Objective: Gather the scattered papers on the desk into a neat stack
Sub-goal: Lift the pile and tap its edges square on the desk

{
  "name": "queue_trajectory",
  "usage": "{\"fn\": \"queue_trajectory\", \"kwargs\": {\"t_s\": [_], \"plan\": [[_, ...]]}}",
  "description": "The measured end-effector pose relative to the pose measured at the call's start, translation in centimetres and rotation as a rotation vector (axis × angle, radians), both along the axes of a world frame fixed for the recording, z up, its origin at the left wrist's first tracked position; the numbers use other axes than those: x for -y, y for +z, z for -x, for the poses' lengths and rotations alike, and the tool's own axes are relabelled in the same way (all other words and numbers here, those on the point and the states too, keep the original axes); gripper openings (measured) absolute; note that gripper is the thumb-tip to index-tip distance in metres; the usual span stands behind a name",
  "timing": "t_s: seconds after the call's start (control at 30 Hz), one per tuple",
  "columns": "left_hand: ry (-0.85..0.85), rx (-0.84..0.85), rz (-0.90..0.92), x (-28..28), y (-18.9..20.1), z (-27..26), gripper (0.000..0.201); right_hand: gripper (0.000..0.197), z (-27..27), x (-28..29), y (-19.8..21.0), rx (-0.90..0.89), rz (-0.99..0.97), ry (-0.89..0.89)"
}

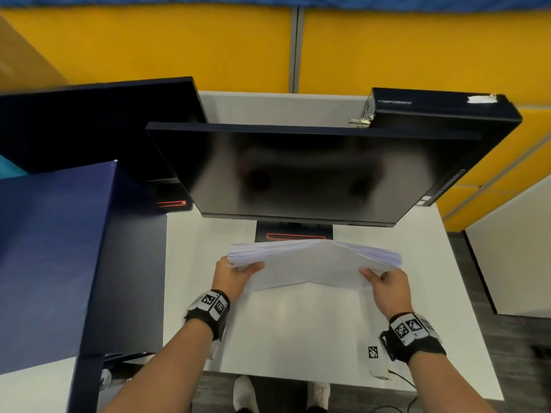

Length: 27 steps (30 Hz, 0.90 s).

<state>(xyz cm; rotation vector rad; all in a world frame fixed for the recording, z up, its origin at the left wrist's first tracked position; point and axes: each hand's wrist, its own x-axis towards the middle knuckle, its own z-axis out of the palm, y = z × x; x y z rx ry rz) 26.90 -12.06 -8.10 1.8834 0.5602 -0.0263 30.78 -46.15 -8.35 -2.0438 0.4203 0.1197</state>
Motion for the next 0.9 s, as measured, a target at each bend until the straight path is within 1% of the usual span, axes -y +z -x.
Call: {"fn": "queue_trajectory", "kwargs": {"t_s": [0.07,0.1,0.17,0.2,0.23,0.27,0.37,0.47,0.5,0.6,0.67,0.7,0.73,0.83,0.9], "plan": [[0.020,0.027,-0.010,0.5,0.6,0.2,0.035,0.041,-0.2,-0.2,0.1,0.015,0.006,0.010],[0.037,0.048,0.002,0.6,0.6,0.2,0.039,0.035,-0.1,-0.2,0.2,0.032,-0.004,0.016],[0.071,0.107,0.059,1.4,1.3,0.4,0.052,0.022,0.2,-0.4,0.2,0.040,-0.039,0.013],[0.101,0.140,0.093,1.8,1.7,0.5,0.059,0.027,0.2,-0.6,0.4,0.028,-0.076,-0.003],[0.139,0.166,0.120,2.3,2.1,0.5,0.063,0.037,0.3,-0.8,0.4,0.023,-0.119,-0.011],[0.186,0.181,0.134,2.7,2.5,0.5,0.064,0.046,0.3,-0.9,0.7,0.026,-0.163,-0.005],[0.290,0.215,0.181,3.6,3.0,0.1,0.058,0.070,0.0,-1.4,1.6,0.095,-0.277,0.013],[0.297,0.205,0.169,3.8,3.3,-0.6,0.052,0.087,-0.5,-2.1,2.8,0.149,-0.383,-0.019],[0.294,0.208,0.179,3.8,3.3,-0.7,0.051,0.088,-0.6,-2.3,3.2,0.149,-0.421,-0.050],[0.298,0.244,0.221,3.9,3.5,-0.9,0.040,0.078,-1.2,-2.6,3.6,0.161,-0.471,-0.151],[0.321,0.278,0.226,4.1,3.7,-1.2,0.030,0.080,-1.6,-2.7,3.6,0.157,-0.477,-0.227],[0.341,0.281,0.227,4.2,3.7,-1.3,0.028,0.084,-1.8,-2.8,3.7,0.148,-0.491,-0.259],[0.367,0.282,0.241,4.3,3.9,-1.4,0.031,0.083,-2.0,-2.8,3.7,0.141,-0.496,-0.282],[0.433,0.255,0.288,4.5,4.1,-2.0,0.049,0.055,-2.4,-3.1,4.3,0.184,-0.509,-0.274],[0.445,0.239,0.287,4.4,3.8,-2.3,0.050,0.047,-2.4,-3.2,4.8,0.214,-0.530,-0.269]]}}
